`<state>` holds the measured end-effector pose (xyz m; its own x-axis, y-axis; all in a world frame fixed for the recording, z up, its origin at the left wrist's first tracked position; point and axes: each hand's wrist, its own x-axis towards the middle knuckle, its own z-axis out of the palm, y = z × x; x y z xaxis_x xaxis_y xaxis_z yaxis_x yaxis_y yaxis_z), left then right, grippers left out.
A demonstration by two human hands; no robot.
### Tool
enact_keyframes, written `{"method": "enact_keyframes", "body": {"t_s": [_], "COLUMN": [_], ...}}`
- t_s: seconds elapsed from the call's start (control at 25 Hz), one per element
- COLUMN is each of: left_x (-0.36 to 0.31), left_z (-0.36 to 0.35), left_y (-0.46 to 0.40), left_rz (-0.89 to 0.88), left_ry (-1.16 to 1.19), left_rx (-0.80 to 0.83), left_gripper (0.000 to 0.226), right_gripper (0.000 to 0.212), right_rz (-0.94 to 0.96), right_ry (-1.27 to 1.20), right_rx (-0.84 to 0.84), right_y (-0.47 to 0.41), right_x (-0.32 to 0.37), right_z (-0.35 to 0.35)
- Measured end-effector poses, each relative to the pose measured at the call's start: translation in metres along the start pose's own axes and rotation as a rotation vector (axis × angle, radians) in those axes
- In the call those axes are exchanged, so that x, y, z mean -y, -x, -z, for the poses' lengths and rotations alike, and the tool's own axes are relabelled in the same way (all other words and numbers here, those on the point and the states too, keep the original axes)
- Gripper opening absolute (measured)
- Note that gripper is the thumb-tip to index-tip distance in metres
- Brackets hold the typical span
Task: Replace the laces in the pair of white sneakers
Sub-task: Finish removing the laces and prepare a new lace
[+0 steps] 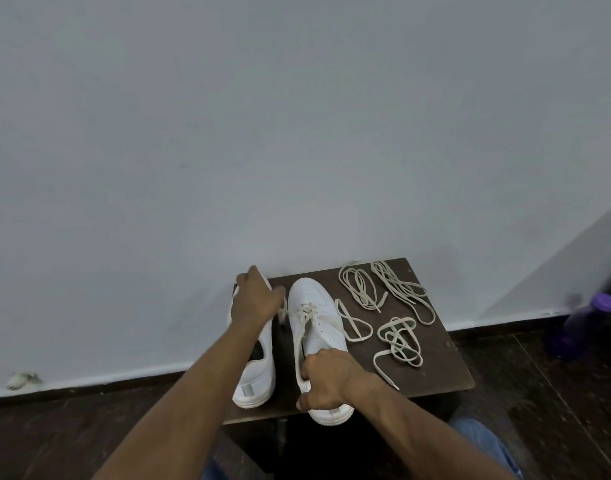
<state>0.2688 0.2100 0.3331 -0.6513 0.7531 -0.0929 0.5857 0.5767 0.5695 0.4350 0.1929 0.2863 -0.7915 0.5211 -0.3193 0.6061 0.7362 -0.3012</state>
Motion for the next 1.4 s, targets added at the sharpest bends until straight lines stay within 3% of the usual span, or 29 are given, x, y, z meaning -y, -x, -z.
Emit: {"method": "enact_keyframes", "body": {"t_s": [0.04, 0.12, 0.2, 0.36, 0.48, 0.56, 0.64, 0.68, 0.76, 0.88, 0.96, 1.0, 1.04, 1.2, 1.28, 1.32, 1.4], "left_x": [0.002, 0.0, -0.005, -0.01, 0.002, 0.003, 0.001, 0.001, -0.001, -0.013, -0.028, -0.033, -0.034, -0.021, -0.011, -0.009, -0.016], "left_z": [-0.009, -0.029, -0.044, -0.053, -0.056, -0.054, -0.048, -0.043, -0.027, -0.003, 0.0, -0.001, -0.003, 0.015, 0.027, 0.03, 0.032], "left_y": [0.004, 0.011, 0.015, 0.019, 0.014, 0.013, 0.016, 0.016, 0.01, -0.003, 0.001, 0.007, 0.01, 0.014, 0.01, 0.009, 0.009], "left_rz": [-0.062, -0.188, -0.246, -0.267, -0.133, 0.124, 0.358, 0.367, 0.221, -0.065, -0.151, -0.141, -0.072, 0.303, 0.462, 0.498, 0.448], "left_ry": [-0.038, -0.078, -0.285, -0.444, -0.152, 0.36, 0.829, 0.852, 0.594, -0.061, -0.374, -0.392, -0.268, 0.824, 1.179, 1.222, 0.949], "left_rx": [0.053, 0.199, 0.271, 0.05, -0.012, -0.027, 0.079, 0.176, 0.349, 0.536, 0.556, 0.541, 0.55, 0.463, 0.405, 0.417, 0.481], "left_gripper": [0.055, 0.043, 0.033, 0.023, 0.011, 0.013, 0.011, 0.009, 0.01, 0.013, 0.012, 0.013, 0.015, 0.013, 0.017, 0.02, 0.022], "right_gripper": [0.038, 0.035, 0.036, 0.04, 0.035, 0.035, 0.035, 0.035, 0.035, 0.037, 0.038, 0.039, 0.039, 0.035, 0.033, 0.033, 0.034], "right_rz": [-0.003, -0.001, -0.004, -0.03, -0.036, -0.041, -0.047, -0.053, -0.056, -0.058, -0.066, -0.067, -0.068, -0.07, -0.071, -0.075, -0.08], "right_ry": [0.0, 0.004, 0.006, 0.002, -0.004, -0.009, -0.01, -0.009, -0.003, 0.012, 0.033, 0.041, 0.043, 0.04, 0.039, 0.044, 0.044], "right_rx": [-0.002, -0.017, -0.036, -0.058, -0.064, -0.073, -0.07, -0.07, -0.072, -0.069, -0.067, -0.069, -0.07, -0.064, -0.055, -0.051, -0.052], "right_y": [0.0, 0.001, 0.001, 0.0, 0.0, -0.001, 0.0, 0.0, -0.001, -0.003, -0.004, -0.004, -0.005, -0.007, -0.007, -0.008, -0.009], "right_x": [0.0, -0.001, 0.0, 0.002, 0.002, 0.002, 0.002, 0.002, 0.002, 0.005, 0.006, 0.007, 0.007, 0.007, 0.007, 0.007, 0.008], "right_z": [0.0, -0.001, -0.003, -0.006, -0.006, -0.006, -0.006, -0.006, -0.005, -0.005, -0.004, -0.004, -0.004, -0.005, -0.004, -0.003, -0.003]}}
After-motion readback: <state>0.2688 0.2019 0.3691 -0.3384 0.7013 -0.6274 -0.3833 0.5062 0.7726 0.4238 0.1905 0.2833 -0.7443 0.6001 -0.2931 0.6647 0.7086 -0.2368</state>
